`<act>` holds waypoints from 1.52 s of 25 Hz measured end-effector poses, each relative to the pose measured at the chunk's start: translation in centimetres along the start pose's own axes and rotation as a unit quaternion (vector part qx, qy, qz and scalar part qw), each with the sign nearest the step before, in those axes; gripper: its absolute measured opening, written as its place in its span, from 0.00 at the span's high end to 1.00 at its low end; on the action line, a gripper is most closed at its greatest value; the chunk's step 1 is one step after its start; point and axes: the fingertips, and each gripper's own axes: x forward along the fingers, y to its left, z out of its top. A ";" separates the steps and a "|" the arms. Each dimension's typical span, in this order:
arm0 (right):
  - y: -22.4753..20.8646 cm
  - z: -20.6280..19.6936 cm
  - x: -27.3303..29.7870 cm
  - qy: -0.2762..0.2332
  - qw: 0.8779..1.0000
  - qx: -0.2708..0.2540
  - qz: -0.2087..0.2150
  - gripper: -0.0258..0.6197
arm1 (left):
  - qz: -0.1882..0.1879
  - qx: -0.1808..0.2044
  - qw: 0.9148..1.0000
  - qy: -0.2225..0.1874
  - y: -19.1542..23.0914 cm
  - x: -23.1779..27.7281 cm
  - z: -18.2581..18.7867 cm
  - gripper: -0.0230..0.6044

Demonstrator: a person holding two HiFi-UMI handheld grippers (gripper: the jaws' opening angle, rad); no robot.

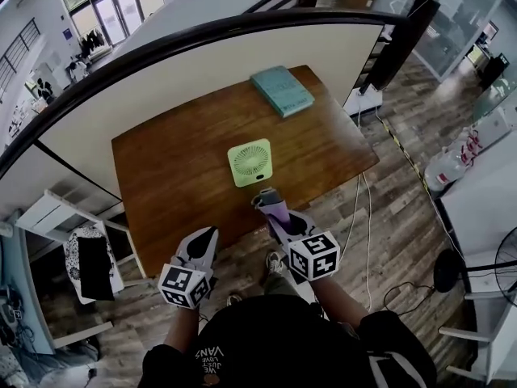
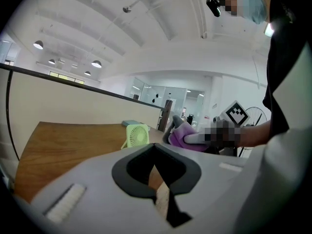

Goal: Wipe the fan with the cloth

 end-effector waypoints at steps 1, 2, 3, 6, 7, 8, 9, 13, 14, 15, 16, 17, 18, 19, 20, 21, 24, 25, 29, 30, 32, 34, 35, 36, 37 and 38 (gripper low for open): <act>0.5 -0.3 -0.4 -0.001 1.000 0.001 -0.004 0.81 | -0.005 -0.001 1.000 0.000 -0.1 -0.6 -0.1 0.95; 1.0 -0.6 -0.7 -0.002 1.000 0.003 -0.009 0.81 | -0.009 -0.001 1.000 0.000 -0.2 -1.2 -0.4 0.95; 1.5 -0.9 -1.1 -0.004 1.000 0.005 -0.014 0.81 | -0.014 -0.002 1.000 0.001 -0.4 -1.7 -0.6 0.95; 2.7 -1.5 -2.3 -0.011 0.999 0.012 -0.027 0.81 | -0.026 -0.001 1.000 0.003 -0.7 -3.2 -1.2 0.95; 3.1 -1.8 -2.7 -0.013 0.999 0.014 -0.031 0.81 | -0.029 -0.001 1.000 0.003 -0.8 -3.7 -1.4 0.95; 3.5 -2.1 -3.1 -0.015 0.999 0.016 -0.034 0.81 | -0.032 -0.001 0.999 0.003 -1.0 -4.2 -1.6 0.95; 3.8 -2.5 -3.4 -0.015 0.999 0.017 -0.037 0.81 | -0.035 0.000 0.999 0.004 -1.1 -4.6 -1.9 0.95; 5.2 -3.6 -4.5 -0.017 0.999 0.020 -0.047 0.81 | -0.043 0.001 0.999 0.005 -1.5 -6.1 -2.6 0.95; 5.6 -3.8 -4.6 -0.017 0.999 0.019 -0.048 0.81 | -0.044 0.001 0.999 0.004 -1.5 -6.4 -2.7 0.95; 6.0 -4.1 -4.8 -0.016 0.998 0.019 -0.049 0.81 | -0.045 0.001 0.999 0.004 -1.5 -6.8 -2.9 0.95; 6.3 -4.3 -5.0 -0.016 0.998 0.018 -0.051 0.81 | -0.047 0.002 0.999 0.003 -1.6 -7.1 -3.0 0.95; 6.5 -4.4 -5.1 -0.016 0.998 0.017 -0.052 0.81 | -0.049 0.002 0.999 0.003 -1.6 -7.3 -3.1 0.95; 6.7 -4.6 -5.3 -0.016 0.998 0.015 -0.054 0.81 | -0.050 0.002 0.999 0.003 -1.7 -7.5 -3.2 0.95; 6.9 -4.7 -5.4 -0.016 0.998 0.014 -0.056 0.81 | -0.052 0.003 0.999 0.004 -1.7 -7.7 -3.3 0.95; 7.1 -4.7 -5.5 -0.016 0.998 0.013 -0.057 0.81 | -0.053 0.004 0.999 0.004 -1.8 -7.9 -3.3 0.95; 7.4 -4.8 -5.5 -0.017 0.998 0.012 -0.057 0.81 | -0.054 0.004 0.998 0.005 -1.8 -8.1 -3.4 0.95; 8.1 -5.1 -5.7 -0.017 0.998 0.010 -0.058 0.81 | -0.057 0.005 0.998 0.006 -1.7 -8.6 -3.6 0.95; 8.2 -5.2 -5.7 -0.017 0.998 0.008 -0.058 0.81 | -0.058 0.005 0.998 0.006 -1.7 -8.7 -3.6 0.95; 8.4 -5.3 -5.9 -0.016 0.998 0.003 -0.065 0.81 | -0.061 0.007 0.998 0.006 -1.8 -8.7 -3.5 0.95; 8.3 -5.3 -6.0 -0.016 0.998 0.003 -0.066 0.81 | -0.061 0.008 0.998 0.006 -1.8 -8.7 -3.5 0.95; 8.3 -5.4 -6.2 -0.017 0.997 0.004 -0.069 0.81 | -0.062 0.009 0.998 0.006 -1.9 -8.7 -3.5 0.95; 8.4 -5.4 -6.2 -0.017 0.997 0.005 -0.072 0.81 | -0.063 0.010 0.998 0.007 -1.9 -8.7 -3.6 0.95; 8.4 -5.5 -6.3 -0.017 0.997 0.005 -0.073 0.81 | -0.064 0.010 0.998 0.008 -2.0 -8.7 -3.7 0.95; 8.3 -5.5 -6.3 -0.017 0.997 0.006 -0.073 0.81 | -0.064 0.009 0.998 0.008 -2.0 -8.7 -3.7 0.95; 8.3 -5.6 -6.4 -0.017 0.997 0.006 -0.074 0.81 | -0.065 0.009 0.998 0.009 -2.1 -8.7 -3.8 0.95; 8.2 -5.6 -6.4 -0.017 0.997 0.007 -0.075 0.81 | -0.065 0.009 0.998 0.009 -2.1 -8.6 -3.8 0.95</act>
